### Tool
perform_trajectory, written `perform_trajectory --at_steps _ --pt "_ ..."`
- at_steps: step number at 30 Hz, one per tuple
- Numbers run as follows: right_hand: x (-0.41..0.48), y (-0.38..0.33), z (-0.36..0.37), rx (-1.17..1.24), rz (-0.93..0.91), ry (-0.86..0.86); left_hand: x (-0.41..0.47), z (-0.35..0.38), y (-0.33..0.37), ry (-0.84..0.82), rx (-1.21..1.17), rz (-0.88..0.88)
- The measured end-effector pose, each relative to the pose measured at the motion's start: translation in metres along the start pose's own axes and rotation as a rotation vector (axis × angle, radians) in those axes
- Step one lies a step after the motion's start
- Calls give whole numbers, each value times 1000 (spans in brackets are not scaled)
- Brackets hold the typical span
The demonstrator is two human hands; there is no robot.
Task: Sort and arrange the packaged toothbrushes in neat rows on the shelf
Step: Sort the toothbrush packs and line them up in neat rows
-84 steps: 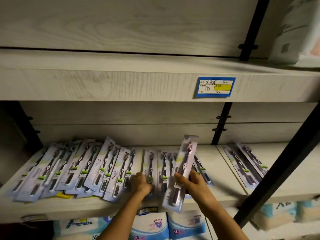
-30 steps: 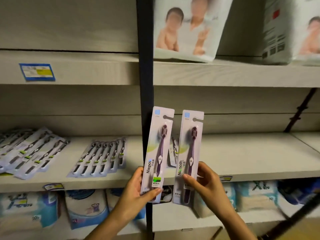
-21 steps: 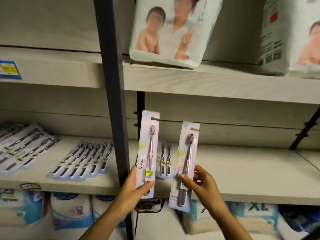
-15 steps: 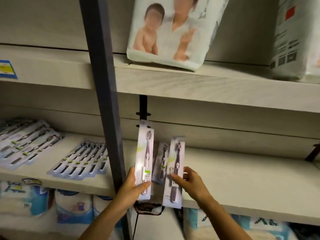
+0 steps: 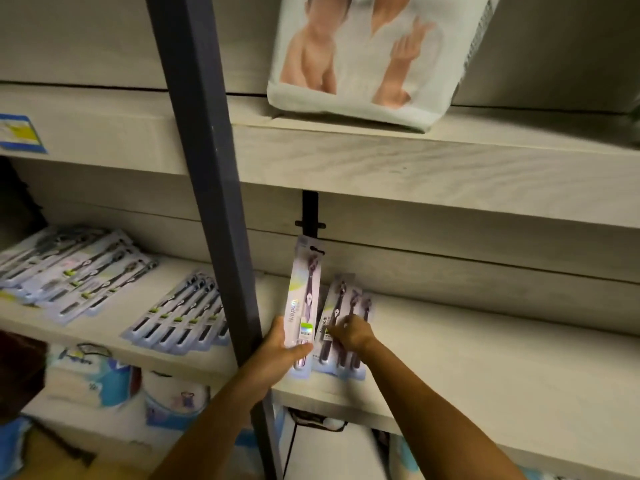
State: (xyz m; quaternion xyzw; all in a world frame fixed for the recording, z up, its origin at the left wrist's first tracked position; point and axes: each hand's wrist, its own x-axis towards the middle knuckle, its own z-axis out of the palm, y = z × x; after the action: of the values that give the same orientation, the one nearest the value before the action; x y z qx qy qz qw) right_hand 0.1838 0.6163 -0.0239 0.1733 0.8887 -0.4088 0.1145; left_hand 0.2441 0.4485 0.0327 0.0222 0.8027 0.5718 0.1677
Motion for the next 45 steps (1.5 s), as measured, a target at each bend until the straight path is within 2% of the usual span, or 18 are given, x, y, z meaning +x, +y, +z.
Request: perform_trajectory --at_steps 8,11,13,15,18,23,30,38,45 --pt "9 -1 13 74 93 29 5 0 -5 4 23 -10" --pt "0 0 11 107 50 132 5 2 -9 -12 32 -3" --pt "-24 -2 5 319 -49 184 6 6 -12 -36 17 -2" --pt "-57 -3 0 599 -123 76 6 12 -12 -57 9 -7" --pt "-78 11 -1 691 -231 -33 6 26 -11 -111 -29 -15" --pt "-61 28 -3 630 -112 84 5 37 -13 -189 -16 -16" --pt "-6 24 -4 356 100 155 -2 16 -17 -151 40 32" --pt "4 10 6 134 129 109 -15 -2 -23 -113 29 46" --pt "-7 8 5 25 55 135 -16 1 -23 -163 55 47"
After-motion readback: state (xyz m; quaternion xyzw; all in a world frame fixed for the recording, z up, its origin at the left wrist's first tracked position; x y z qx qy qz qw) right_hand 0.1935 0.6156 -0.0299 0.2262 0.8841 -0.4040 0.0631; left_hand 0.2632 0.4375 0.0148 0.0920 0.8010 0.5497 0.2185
